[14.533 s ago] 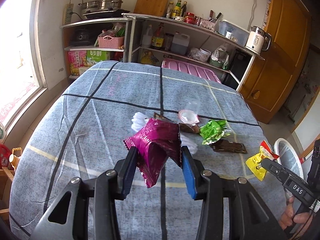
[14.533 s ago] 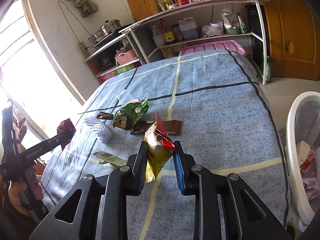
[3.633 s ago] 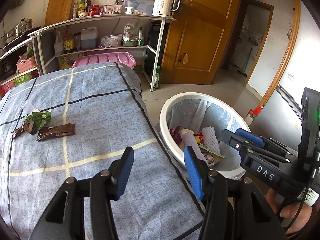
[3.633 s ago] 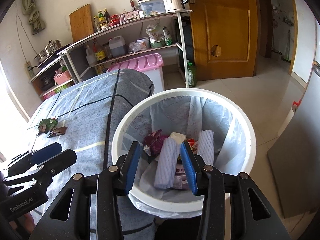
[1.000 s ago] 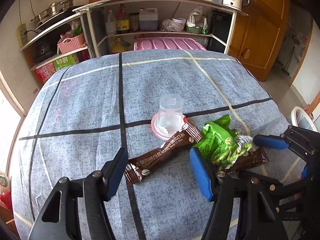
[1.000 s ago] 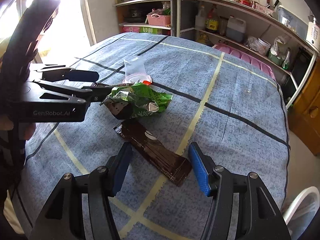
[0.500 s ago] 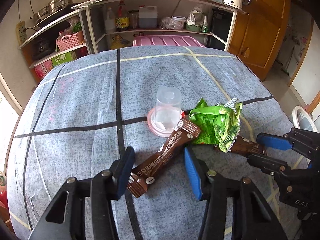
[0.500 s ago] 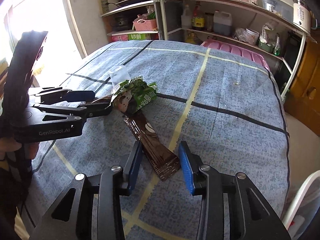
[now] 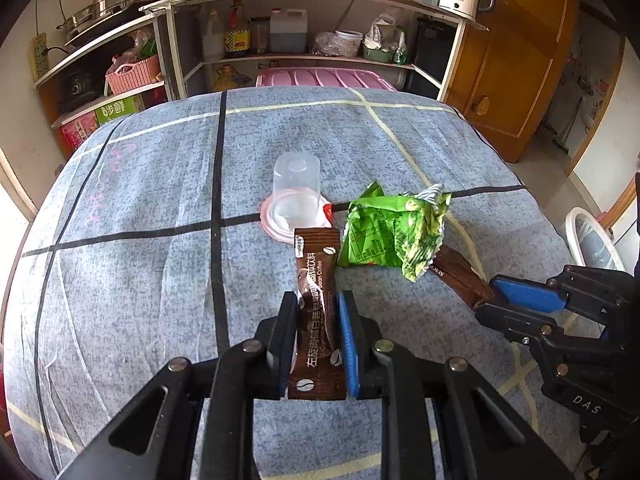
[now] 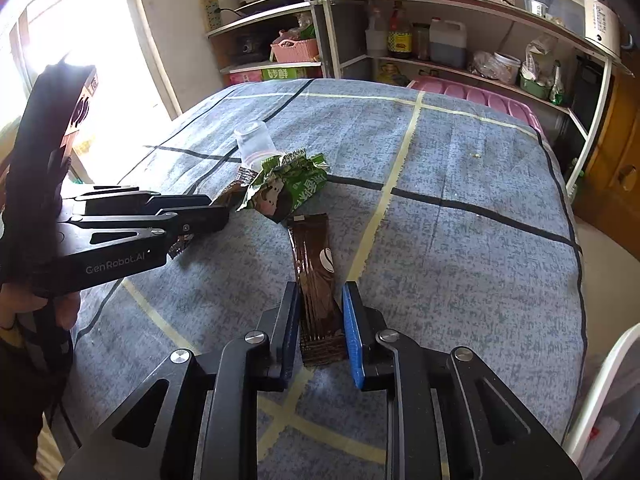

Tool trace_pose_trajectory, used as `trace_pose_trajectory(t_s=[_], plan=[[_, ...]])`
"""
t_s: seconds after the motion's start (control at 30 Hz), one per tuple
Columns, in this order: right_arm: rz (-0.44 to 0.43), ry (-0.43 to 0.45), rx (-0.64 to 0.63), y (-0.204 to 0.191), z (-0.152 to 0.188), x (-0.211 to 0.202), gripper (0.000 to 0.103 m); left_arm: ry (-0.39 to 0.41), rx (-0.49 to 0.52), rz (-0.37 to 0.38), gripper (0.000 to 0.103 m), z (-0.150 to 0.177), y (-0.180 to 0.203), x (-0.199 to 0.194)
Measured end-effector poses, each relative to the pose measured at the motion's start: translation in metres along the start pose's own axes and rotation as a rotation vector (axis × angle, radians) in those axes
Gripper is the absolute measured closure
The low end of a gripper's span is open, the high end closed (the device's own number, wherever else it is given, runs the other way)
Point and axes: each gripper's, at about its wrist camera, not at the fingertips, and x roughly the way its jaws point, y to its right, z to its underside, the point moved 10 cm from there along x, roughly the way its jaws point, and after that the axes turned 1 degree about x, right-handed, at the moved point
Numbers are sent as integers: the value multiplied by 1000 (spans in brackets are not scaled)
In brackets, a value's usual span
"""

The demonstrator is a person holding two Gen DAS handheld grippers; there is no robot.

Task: Collect trash
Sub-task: 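Carry both brown snack-bar wrappers over the white bin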

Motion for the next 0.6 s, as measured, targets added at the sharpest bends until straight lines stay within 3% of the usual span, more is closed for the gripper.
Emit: trace_pose_trajectory(t_s=[0.6], plan=[[-3,82,107,2,11,-41,84,37,-26,28,81,20,26,-35]])
